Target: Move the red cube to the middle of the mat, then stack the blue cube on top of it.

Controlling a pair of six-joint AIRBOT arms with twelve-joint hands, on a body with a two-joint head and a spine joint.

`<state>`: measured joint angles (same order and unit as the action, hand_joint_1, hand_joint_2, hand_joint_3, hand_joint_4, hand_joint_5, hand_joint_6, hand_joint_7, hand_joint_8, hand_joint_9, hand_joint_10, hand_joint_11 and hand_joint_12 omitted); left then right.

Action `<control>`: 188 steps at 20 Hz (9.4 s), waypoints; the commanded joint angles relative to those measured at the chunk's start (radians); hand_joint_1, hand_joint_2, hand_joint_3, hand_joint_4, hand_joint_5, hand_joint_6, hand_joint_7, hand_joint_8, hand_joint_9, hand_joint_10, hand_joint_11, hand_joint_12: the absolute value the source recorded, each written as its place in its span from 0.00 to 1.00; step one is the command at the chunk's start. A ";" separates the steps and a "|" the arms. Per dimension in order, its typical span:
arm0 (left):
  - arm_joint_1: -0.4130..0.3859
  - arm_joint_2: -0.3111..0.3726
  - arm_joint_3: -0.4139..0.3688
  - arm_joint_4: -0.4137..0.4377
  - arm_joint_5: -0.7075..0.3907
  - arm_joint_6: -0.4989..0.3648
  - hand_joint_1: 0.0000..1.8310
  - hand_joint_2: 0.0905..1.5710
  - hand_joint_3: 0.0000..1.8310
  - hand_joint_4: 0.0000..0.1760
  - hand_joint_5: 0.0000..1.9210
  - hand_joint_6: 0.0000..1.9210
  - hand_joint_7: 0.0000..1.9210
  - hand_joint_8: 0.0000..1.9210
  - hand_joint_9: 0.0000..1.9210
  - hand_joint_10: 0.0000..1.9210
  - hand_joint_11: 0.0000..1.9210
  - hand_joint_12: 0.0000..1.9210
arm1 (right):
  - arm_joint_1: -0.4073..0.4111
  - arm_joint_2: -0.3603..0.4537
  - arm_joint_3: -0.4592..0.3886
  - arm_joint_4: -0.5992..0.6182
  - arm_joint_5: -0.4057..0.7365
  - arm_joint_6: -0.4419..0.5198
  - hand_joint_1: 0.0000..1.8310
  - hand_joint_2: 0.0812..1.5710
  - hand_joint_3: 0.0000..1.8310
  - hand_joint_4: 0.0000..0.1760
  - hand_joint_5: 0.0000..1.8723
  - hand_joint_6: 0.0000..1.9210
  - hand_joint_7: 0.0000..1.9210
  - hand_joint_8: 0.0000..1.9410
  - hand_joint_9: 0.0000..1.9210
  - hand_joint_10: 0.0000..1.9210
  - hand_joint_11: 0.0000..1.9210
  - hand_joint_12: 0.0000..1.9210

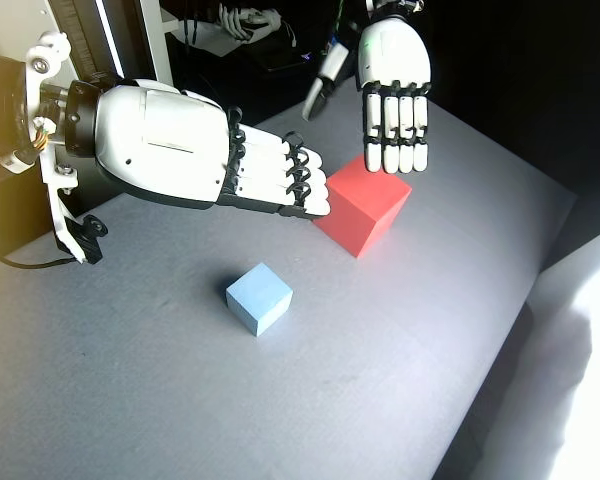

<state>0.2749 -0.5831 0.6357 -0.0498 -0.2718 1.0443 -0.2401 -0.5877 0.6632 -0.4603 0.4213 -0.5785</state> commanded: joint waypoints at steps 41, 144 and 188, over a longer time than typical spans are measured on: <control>-0.037 -0.279 0.123 -1.210 -0.155 1.179 0.68 0.60 0.00 0.00 0.00 0.00 0.00 0.00 0.00 0.00 0.00 0.00 | 0.002 0.000 -0.007 0.086 0.147 0.002 0.00 0.66 0.00 0.00 0.00 0.00 0.03 0.00 0.02 0.01 0.02 0.01; -0.122 -0.520 0.194 -1.357 -0.362 1.236 0.59 0.75 0.00 0.00 0.25 0.00 0.29 0.00 0.27 0.00 0.00 0.52 | -0.170 -0.192 0.066 1.218 0.307 -0.803 0.01 0.67 0.00 0.00 0.06 0.00 0.08 0.00 0.08 0.00 0.00 0.19; -0.165 -0.203 0.187 -1.382 -0.060 1.347 0.43 0.55 0.00 0.00 0.00 0.00 0.00 0.00 0.00 0.00 0.00 0.00 | -0.285 -0.364 0.164 1.204 0.360 -0.834 0.47 0.54 0.00 0.00 0.14 0.01 0.16 0.01 0.16 0.02 0.00 0.40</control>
<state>0.1230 -0.7910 0.8242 -1.4376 -0.3359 2.3692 -0.5308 -0.9611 0.8257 0.7776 0.6907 -1.4166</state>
